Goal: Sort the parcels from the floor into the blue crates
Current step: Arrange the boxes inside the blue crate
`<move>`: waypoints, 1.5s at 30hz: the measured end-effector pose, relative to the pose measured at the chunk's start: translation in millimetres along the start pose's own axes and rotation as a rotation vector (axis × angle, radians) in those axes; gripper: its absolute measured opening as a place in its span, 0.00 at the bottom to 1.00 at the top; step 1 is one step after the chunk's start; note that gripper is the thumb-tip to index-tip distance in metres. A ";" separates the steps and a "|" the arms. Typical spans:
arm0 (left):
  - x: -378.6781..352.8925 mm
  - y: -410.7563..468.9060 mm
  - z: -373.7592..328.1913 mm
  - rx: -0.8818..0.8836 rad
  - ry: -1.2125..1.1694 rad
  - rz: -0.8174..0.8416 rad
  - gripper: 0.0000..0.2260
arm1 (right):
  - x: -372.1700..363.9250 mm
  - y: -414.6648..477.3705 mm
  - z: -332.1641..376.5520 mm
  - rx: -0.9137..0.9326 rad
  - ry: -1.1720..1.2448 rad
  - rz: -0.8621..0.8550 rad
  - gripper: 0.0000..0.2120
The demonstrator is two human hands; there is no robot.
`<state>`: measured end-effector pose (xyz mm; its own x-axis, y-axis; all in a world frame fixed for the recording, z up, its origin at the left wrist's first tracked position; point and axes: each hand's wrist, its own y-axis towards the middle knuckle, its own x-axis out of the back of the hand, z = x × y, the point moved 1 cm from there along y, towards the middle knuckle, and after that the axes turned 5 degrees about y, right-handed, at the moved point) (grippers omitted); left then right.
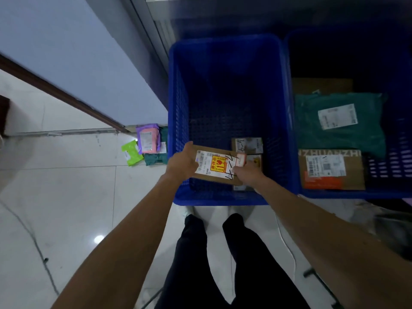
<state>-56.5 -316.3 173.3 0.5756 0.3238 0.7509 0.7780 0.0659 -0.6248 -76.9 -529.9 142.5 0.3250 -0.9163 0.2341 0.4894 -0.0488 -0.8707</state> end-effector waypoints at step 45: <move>-111.8 89.8 -0.9 -0.033 0.400 0.469 0.31 | -43.6 104.0 -24.3 0.275 -0.951 0.128 0.31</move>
<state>-50.8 -347.4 33.5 0.9033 -0.0685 0.4236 0.4226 -0.0289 -0.9058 -59.9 -504.7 31.2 0.8424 -0.2025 0.4994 0.5368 0.2324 -0.8111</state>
